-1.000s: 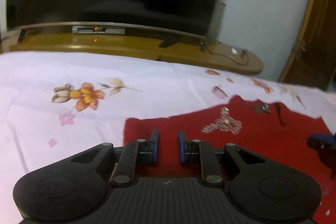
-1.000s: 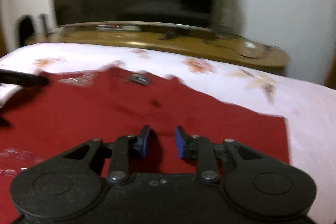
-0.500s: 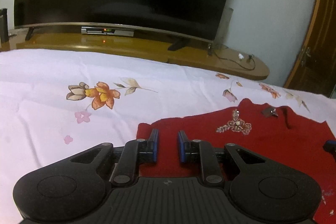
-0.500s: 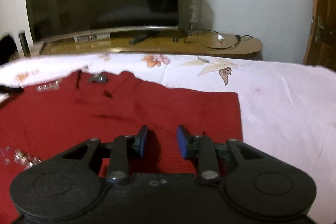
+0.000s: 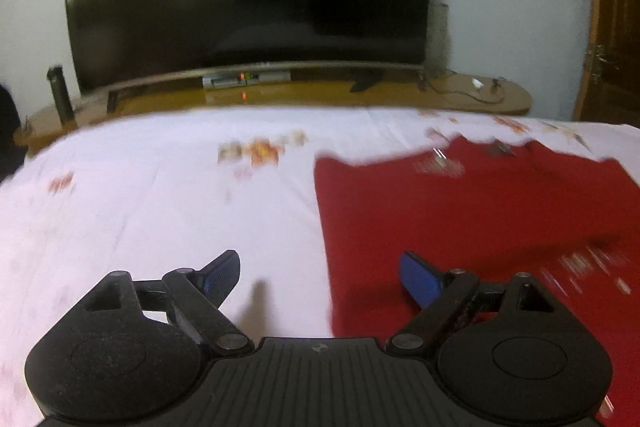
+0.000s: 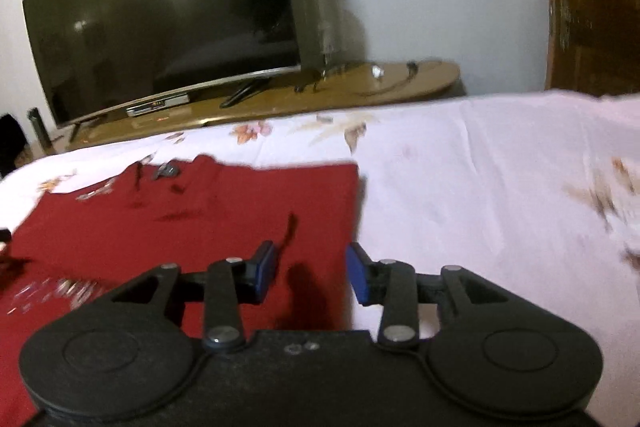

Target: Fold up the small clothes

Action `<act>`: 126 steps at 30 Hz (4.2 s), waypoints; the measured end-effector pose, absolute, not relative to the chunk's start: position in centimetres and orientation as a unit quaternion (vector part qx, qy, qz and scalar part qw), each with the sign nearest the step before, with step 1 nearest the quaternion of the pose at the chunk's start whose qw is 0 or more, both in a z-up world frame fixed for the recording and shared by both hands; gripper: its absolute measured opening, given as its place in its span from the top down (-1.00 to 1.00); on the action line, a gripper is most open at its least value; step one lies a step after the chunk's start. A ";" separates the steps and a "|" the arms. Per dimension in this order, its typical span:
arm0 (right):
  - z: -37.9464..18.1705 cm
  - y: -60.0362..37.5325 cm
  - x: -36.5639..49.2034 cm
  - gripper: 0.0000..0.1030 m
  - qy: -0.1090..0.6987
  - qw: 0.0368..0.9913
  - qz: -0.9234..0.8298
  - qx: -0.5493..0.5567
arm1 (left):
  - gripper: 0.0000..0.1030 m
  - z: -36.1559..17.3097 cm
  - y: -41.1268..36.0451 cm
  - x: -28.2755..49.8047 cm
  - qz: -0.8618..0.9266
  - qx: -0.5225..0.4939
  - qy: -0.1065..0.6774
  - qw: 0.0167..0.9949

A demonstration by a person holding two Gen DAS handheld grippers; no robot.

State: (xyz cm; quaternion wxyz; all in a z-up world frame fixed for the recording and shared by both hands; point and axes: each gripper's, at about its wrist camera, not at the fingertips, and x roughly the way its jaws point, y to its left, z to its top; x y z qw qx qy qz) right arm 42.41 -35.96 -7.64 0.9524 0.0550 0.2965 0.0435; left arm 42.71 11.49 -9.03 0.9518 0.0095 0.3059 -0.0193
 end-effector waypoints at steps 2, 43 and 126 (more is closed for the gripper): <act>-8.0 -37.3 40.2 0.18 0.316 0.944 0.063 0.074 | -0.68 -9.4 11.4 39.6 -0.025 -0.002 0.324 0.946; -12.1 -36.2 15.6 0.31 0.397 0.805 0.121 0.425 | -0.02 -15.5 14.4 16.9 -0.181 -0.405 0.381 0.811; -8.7 -38.6 51.5 -0.26 0.261 0.932 0.097 0.232 | -0.54 -11.2 13.5 54.2 -0.128 -0.284 0.234 0.921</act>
